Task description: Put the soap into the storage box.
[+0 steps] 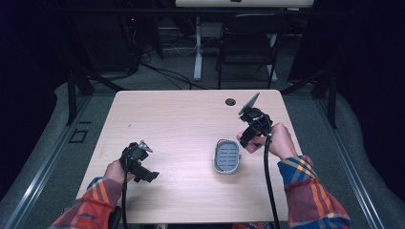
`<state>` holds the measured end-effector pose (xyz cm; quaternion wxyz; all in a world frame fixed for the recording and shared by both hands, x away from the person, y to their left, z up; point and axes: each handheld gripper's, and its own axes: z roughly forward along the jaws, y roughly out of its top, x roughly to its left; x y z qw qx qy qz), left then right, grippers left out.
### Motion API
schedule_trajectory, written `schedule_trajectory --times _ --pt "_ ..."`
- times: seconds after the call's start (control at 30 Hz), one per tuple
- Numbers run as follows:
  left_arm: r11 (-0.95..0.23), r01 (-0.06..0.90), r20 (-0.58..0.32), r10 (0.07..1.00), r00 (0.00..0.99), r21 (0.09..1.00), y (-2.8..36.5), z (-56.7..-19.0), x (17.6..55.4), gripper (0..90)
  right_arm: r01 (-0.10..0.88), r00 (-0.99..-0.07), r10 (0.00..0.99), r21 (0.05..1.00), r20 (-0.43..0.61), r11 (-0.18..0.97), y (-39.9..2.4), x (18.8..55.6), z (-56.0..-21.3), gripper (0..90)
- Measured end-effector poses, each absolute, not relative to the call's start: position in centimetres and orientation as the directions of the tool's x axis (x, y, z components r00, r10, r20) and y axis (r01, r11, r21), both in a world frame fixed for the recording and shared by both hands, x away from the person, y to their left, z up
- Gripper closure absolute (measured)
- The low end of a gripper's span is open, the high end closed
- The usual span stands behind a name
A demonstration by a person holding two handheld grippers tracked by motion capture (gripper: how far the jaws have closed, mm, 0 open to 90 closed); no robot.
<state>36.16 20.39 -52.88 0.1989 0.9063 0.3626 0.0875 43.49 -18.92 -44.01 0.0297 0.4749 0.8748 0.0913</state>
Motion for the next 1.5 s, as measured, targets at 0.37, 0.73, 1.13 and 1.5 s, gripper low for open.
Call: schedule_trajectory --times 0.37,0.73,1.13,1.5 --pt "-0.667 0.614 0.016 0.682 0.731 0.421 20.3 -52.8 36.2 0.1 0.82 -0.56 0.827 0.167 0.041 0.547 -17.5 44.1 -44.4 37.1" --pt "-0.677 0.611 0.013 0.674 0.738 0.41 20.1 -52.9 36.0 0.1 0.806 -0.587 0.809 0.114 0.023 0.581 -15.8 44.6 -44.9 37.1" --pt "-0.681 0.609 0.018 0.673 0.74 0.406 19.9 -53.0 36.1 0.1 0.805 -0.591 0.806 0.074 0.023 0.589 -14.3 44.8 -46.0 37.1" --pt "-0.683 0.617 0.009 0.674 0.739 0.392 20.0 -53.1 36.2 0.1 0.825 -0.565 0.825 -0.008 0.005 0.565 -12.8 45.2 -47.5 37.0"
